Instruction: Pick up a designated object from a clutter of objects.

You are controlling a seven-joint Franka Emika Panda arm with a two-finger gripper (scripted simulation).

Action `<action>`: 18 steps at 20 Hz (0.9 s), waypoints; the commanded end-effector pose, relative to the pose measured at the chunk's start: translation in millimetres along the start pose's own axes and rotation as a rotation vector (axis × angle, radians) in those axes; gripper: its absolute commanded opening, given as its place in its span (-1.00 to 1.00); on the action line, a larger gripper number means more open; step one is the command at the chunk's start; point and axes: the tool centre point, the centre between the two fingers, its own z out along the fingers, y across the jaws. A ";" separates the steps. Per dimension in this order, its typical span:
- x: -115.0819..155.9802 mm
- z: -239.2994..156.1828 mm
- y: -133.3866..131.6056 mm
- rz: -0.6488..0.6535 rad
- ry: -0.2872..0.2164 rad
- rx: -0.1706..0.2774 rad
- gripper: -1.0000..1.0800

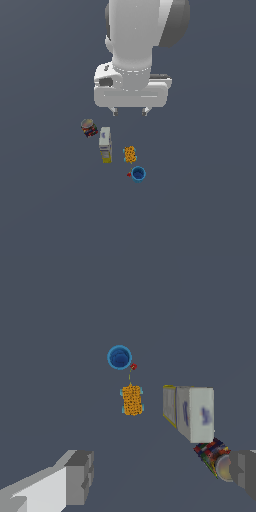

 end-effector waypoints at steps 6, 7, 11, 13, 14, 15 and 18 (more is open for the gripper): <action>-1.0 2.1 -10.4 -0.036 -0.009 -0.001 0.92; -1.6 2.7 -14.6 -0.050 -0.013 -0.001 0.92; -3.6 2.2 -23.3 -0.080 -0.021 -0.002 0.92; -3.7 1.8 -22.9 -0.078 -0.021 -0.002 0.92; -3.4 2.4 -22.4 -0.077 -0.020 -0.002 0.92; -2.8 3.5 -22.1 -0.076 -0.020 -0.002 0.92; 0.1 10.9 -21.8 -0.077 -0.019 -0.001 0.92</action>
